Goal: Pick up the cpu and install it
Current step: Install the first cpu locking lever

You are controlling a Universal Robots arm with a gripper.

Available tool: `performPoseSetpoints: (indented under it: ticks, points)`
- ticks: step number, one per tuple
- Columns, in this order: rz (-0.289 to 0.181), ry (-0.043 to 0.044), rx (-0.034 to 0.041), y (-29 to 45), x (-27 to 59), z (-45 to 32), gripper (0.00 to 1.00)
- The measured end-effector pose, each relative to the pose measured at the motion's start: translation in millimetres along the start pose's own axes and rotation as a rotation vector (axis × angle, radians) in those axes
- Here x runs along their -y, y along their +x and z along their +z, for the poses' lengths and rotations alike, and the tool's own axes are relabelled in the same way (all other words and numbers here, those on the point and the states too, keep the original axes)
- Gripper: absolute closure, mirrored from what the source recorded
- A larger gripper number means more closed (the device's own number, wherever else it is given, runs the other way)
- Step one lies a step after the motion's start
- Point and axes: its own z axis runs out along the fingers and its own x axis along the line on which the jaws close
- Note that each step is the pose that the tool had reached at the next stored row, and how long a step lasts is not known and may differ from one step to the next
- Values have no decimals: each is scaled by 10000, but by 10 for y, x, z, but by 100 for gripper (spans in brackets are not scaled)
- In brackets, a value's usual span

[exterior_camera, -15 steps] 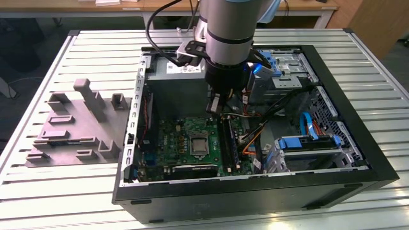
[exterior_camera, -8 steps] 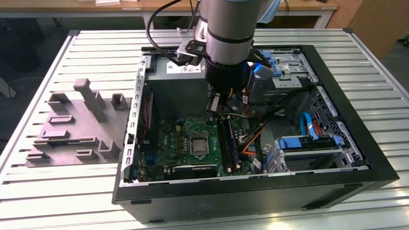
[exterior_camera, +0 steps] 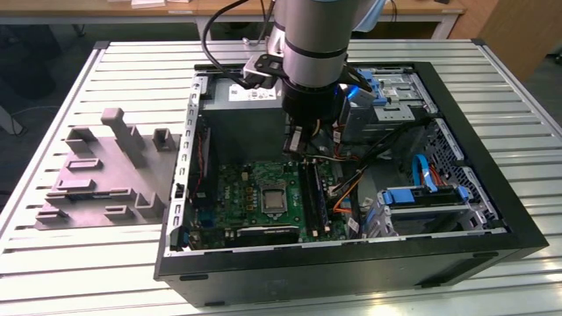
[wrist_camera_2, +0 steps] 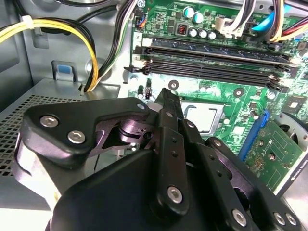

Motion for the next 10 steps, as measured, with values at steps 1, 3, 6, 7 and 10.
performPoseSetpoints:
  ticks: [1,3,6,7,10]
  points:
    - [0,1,0,-4,-2,2,89]
    - [1,0,1,-12,-5,5,89]
    - [1,0,1,-22,-10,11,89]
    - [1,0,1,-25,-12,13,89]
    - [1,0,2,-34,-20,22,89]
